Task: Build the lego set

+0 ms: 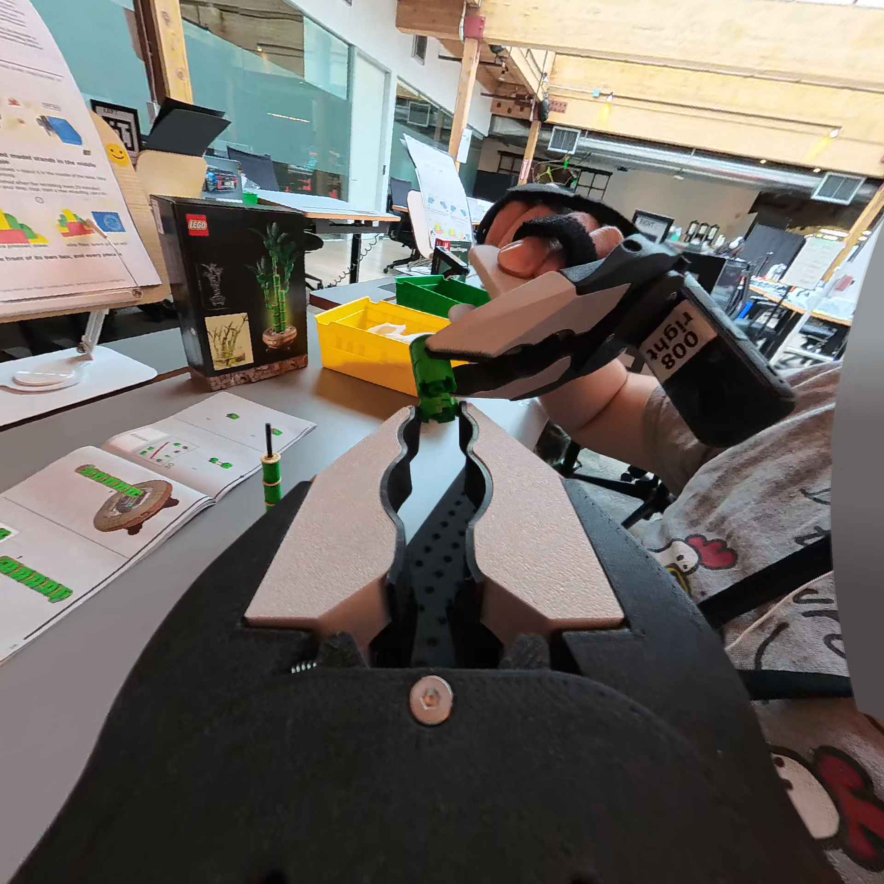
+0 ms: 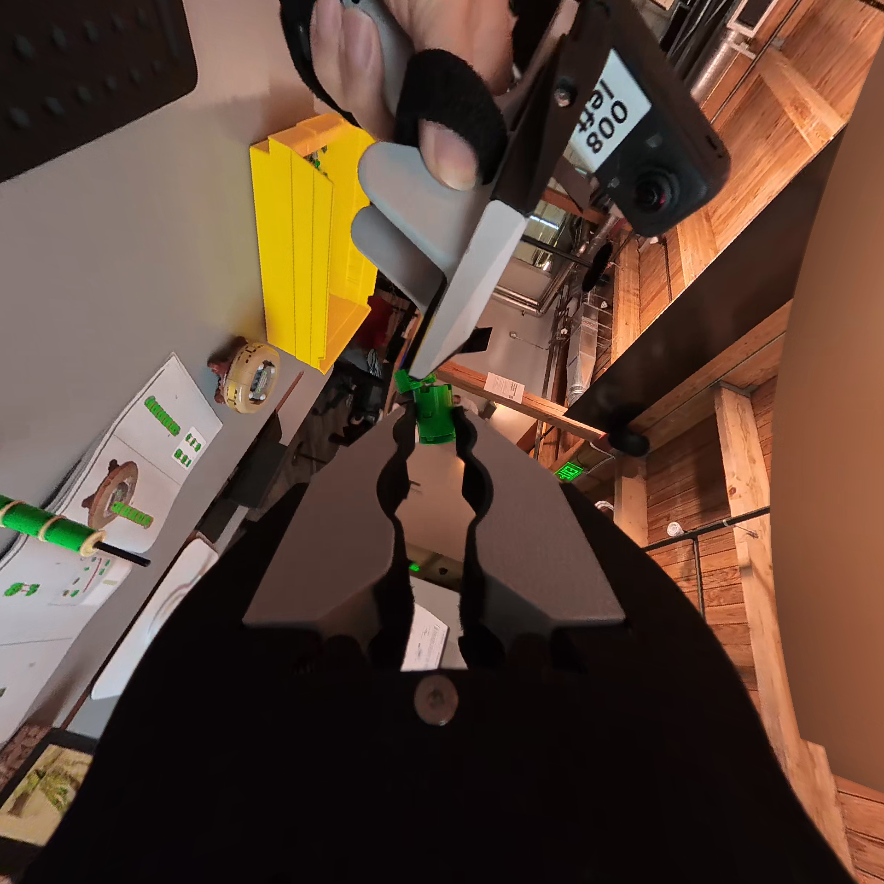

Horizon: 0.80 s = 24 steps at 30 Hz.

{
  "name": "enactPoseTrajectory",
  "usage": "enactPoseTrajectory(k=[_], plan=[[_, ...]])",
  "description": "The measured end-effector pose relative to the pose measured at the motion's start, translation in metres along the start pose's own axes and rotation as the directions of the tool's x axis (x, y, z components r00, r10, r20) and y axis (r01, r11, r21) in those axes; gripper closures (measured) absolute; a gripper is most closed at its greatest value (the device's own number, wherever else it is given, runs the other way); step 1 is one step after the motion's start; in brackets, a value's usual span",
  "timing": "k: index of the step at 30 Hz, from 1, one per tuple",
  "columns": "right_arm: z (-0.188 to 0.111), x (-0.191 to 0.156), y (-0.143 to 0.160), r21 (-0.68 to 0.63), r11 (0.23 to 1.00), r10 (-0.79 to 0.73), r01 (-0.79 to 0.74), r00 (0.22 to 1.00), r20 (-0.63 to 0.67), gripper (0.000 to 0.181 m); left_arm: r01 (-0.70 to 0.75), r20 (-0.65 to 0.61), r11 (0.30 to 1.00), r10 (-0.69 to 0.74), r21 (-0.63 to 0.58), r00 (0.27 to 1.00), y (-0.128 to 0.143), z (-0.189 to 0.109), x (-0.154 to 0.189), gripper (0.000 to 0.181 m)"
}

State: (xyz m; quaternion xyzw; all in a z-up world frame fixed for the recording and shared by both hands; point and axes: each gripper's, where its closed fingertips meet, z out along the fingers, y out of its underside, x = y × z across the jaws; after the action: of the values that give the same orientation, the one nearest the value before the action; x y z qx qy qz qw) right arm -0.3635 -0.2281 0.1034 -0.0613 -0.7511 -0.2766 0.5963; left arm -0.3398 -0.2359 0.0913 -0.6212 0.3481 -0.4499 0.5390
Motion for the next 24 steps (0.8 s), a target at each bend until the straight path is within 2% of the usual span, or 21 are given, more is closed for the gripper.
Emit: enactPoseTrajectory(k=[10, 24], plan=[[-0.001, -0.003, 0.006, -0.072, 0.992, -0.099, 0.099, 0.995, 0.01, 0.167, -0.109, 0.088, 0.993, 0.112, -0.047, 0.99, 0.002, 0.005, -0.006, 0.167], [-0.001, -0.012, 0.004, -0.049, 0.985, -0.16, 0.165, 0.982, 0.097, 0.167, -0.093, 0.086, 0.994, 0.097, -0.059, 0.992, 0.005, 0.003, -0.006, 0.167]])
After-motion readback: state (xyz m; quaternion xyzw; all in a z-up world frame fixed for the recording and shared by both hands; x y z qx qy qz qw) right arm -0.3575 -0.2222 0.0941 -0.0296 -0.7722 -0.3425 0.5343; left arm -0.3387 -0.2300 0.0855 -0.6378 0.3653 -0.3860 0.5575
